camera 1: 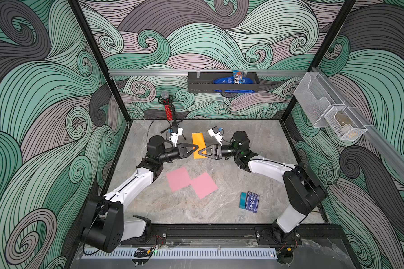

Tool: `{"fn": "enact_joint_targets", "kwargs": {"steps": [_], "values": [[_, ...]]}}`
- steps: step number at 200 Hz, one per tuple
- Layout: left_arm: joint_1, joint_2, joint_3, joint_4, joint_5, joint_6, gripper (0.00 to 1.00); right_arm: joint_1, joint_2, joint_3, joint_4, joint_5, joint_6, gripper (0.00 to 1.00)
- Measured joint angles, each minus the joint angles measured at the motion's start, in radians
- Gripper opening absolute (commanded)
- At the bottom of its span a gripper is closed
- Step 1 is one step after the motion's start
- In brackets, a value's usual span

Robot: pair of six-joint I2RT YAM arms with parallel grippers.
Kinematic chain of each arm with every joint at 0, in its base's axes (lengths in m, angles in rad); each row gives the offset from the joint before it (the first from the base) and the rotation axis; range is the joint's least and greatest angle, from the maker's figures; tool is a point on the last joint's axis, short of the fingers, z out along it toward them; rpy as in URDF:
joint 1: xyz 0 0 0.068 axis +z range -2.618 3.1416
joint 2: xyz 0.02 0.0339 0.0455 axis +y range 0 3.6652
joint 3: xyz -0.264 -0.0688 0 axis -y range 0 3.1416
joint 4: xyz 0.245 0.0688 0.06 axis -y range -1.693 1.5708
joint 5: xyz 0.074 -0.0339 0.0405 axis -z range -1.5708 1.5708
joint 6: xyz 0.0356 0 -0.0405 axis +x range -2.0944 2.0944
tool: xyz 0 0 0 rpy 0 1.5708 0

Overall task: Fold the square paper along the opposite sides
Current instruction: Fold the paper, then smooth out the paper at the center of the board.

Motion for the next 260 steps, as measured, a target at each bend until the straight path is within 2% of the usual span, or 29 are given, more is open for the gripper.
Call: {"fn": "enact_joint_targets", "kwargs": {"steps": [18, 30, 45, 64, 73, 95, 114, 127, 144, 158, 207, 260], "values": [[0.000, 0.005, 0.015, -0.014, -0.001, 0.012, 0.00, 0.002, 0.000, 0.000, -0.002, 0.005, -0.007, 0.16], [0.000, 0.006, 0.027, -0.030, -0.003, 0.021, 0.00, 0.003, 0.000, 0.000, -0.004, 0.013, -0.016, 0.26], [0.000, 0.013, 0.048, -0.056, -0.009, 0.041, 0.00, 0.002, -0.002, -0.002, -0.026, 0.026, -0.039, 0.34], [0.000, 0.037, 0.086, -0.102, -0.026, 0.084, 0.00, -0.010, -0.028, -0.013, -0.103, 0.066, -0.108, 0.51], [0.000, 0.058, 0.106, -0.129, -0.037, 0.116, 0.00, -0.026, -0.053, -0.024, -0.146, 0.107, -0.152, 0.56], [-0.002, 0.143, 0.161, -0.201, -0.067, 0.203, 0.00, -0.068, -0.146, -0.098, -0.176, 0.258, -0.270, 0.62], [-0.007, 0.272, 0.235, -0.294, -0.090, 0.285, 0.00, -0.091, -0.240, -0.232, -0.089, 0.416, -0.386, 0.61], [-0.013, 0.371, 0.298, -0.358, -0.098, 0.331, 0.00, -0.084, -0.275, -0.352, 0.059, 0.515, -0.485, 0.59], [-0.023, 0.500, 0.386, -0.433, -0.099, 0.378, 0.00, -0.064, -0.258, -0.494, 0.261, 0.610, -0.613, 0.53], [-0.033, 0.590, 0.446, -0.480, -0.101, 0.409, 0.00, -0.053, -0.203, -0.546, 0.363, 0.662, -0.689, 0.48], [-0.047, 0.759, 0.490, -0.554, -0.104, 0.466, 0.00, -0.023, -0.080, -0.467, 0.390, 0.735, -0.824, 0.40], [-0.040, 0.835, 0.521, -0.602, -0.126, 0.498, 0.00, 0.024, 0.042, -0.329, 0.219, 0.748, -0.959, 0.33]]}}
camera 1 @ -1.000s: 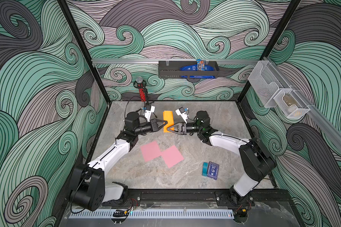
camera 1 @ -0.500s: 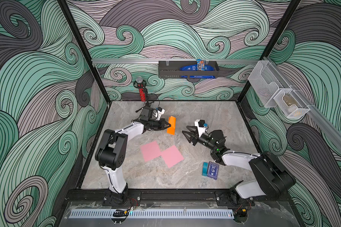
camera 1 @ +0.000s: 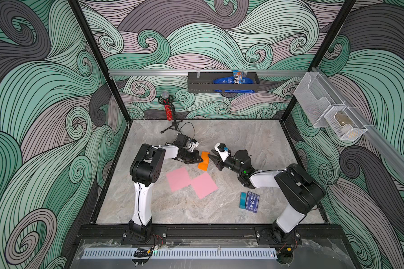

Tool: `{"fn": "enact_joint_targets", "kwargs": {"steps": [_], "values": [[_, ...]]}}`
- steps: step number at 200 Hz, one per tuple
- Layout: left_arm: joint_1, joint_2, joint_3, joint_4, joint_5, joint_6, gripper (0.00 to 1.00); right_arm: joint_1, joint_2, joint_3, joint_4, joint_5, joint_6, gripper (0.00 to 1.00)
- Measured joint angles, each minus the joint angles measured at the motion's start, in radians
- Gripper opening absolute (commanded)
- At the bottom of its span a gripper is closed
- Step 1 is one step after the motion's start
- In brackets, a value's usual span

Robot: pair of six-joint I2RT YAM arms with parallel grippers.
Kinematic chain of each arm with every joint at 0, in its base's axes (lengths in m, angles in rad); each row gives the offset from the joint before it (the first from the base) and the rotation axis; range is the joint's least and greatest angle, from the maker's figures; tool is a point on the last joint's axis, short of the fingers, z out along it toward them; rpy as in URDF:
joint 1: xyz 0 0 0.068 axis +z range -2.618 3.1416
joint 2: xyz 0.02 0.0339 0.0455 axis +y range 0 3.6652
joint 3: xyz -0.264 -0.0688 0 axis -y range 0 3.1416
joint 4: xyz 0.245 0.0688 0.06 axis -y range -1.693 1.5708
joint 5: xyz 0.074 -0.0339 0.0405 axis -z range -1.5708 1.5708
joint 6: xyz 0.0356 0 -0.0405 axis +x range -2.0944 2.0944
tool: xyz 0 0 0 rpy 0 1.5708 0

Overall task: Fold the square paper along the opposite sides
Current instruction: Smooth out the paper at the center of the board.

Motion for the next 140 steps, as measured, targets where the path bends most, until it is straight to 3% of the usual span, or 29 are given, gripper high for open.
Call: {"fn": "enact_joint_targets", "kwargs": {"steps": [63, 140], "values": [[0.022, 0.000, 0.000, 0.000, -0.002, 0.003, 0.00, 0.024, 0.173, 0.175, -0.209, 0.010, -0.019, 0.16], [0.022, 0.002, 0.000, 0.003, -0.002, 0.002, 0.00, 0.019, 0.358, 0.340, -0.270, 0.010, 0.169, 0.07]]}}
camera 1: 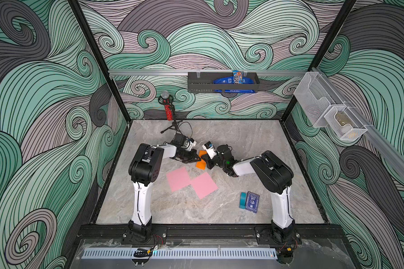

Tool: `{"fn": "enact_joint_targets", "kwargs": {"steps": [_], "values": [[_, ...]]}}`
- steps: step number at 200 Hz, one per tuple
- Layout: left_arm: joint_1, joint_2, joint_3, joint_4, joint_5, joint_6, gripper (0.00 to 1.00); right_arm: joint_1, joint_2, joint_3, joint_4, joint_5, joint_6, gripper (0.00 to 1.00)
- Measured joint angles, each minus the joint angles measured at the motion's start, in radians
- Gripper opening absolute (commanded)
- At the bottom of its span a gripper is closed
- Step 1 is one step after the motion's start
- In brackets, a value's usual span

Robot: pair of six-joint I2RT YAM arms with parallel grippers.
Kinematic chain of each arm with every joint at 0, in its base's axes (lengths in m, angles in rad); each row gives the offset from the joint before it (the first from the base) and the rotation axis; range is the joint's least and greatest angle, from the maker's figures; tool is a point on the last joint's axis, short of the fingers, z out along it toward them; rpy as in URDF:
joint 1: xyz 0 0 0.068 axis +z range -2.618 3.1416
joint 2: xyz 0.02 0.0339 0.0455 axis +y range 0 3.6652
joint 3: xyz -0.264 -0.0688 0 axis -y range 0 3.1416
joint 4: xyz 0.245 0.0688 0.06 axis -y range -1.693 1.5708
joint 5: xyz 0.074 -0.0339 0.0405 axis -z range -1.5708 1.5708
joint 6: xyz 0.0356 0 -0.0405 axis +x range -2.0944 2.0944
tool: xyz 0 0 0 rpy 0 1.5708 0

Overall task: Fold the square paper along the opposite sides
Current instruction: Smooth out the paper at the center of the board.

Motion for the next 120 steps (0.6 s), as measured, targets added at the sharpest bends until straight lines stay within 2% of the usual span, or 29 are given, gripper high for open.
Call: {"fn": "enact_joint_targets", "kwargs": {"steps": [51, 120], "values": [[0.000, 0.000, 0.000, 0.002, 0.000, 0.000, 0.00, -0.054, 0.064, 0.023, 0.005, -0.009, 0.152, 0.06], [0.006, 0.000, -0.002, 0.008, -0.001, 0.000, 0.00, -0.099, 0.079, 0.075, -0.053, 0.003, 0.262, 0.09]]}}
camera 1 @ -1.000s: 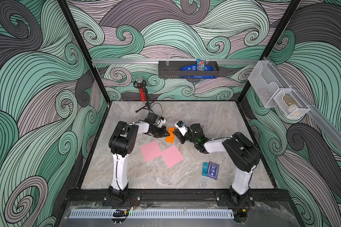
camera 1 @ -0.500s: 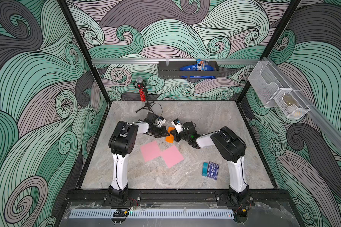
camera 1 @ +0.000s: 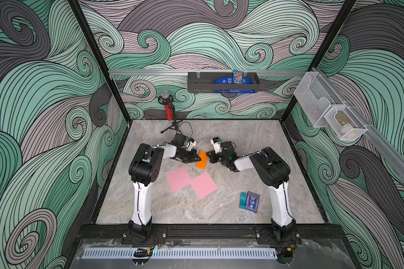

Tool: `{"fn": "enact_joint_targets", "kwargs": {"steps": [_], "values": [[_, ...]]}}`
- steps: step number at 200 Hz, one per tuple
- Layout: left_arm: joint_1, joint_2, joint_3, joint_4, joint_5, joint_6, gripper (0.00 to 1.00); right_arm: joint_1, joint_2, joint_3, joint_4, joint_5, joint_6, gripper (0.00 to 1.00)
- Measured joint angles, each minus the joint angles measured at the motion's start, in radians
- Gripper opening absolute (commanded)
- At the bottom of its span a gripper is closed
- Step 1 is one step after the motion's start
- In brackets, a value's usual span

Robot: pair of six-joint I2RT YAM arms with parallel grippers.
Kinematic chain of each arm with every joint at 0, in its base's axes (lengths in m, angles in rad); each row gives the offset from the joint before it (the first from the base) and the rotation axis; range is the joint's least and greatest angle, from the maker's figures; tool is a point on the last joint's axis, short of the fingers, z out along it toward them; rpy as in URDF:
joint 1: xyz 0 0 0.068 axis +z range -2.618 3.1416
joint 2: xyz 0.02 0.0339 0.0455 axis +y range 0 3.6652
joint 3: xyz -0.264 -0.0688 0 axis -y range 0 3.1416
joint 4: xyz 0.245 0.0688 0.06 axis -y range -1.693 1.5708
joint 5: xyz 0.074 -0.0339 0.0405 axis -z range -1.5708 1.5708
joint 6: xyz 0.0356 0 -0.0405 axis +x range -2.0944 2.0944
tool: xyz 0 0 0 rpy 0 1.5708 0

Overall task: Fold the square paper along the opposite sides
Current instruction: Smooth out the paper at the center of the board.

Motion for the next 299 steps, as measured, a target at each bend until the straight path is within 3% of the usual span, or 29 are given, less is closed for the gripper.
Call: {"fn": "enact_joint_targets", "kwargs": {"steps": [66, 93, 124, 145, 172, 299], "values": [[0.005, 0.000, -0.003, 0.003, 0.000, 0.000, 0.00, -0.032, -0.020, 0.010, -0.055, 0.017, 0.009, 0.16], [0.005, 0.000, -0.003, 0.004, 0.000, 0.000, 0.00, 0.000, -0.123, -0.130, -0.004, 0.024, -0.085, 0.17], [0.005, 0.000, -0.003, 0.004, 0.000, 0.000, 0.00, 0.121, -0.206, -0.241, 0.130, 0.045, -0.246, 0.16], [0.005, 0.000, -0.003, 0.005, 0.000, 0.000, 0.00, 0.175, -0.195, -0.235, 0.158, 0.052, -0.320, 0.15], [0.005, 0.000, -0.008, 0.011, 0.001, 0.000, 0.00, 0.170, -0.153, -0.187, 0.138, 0.086, -0.376, 0.15], [0.005, -0.001, -0.008, 0.012, 0.001, -0.001, 0.00, 0.166, -0.100, -0.212, 0.136, 0.145, -0.439, 0.13]]}}
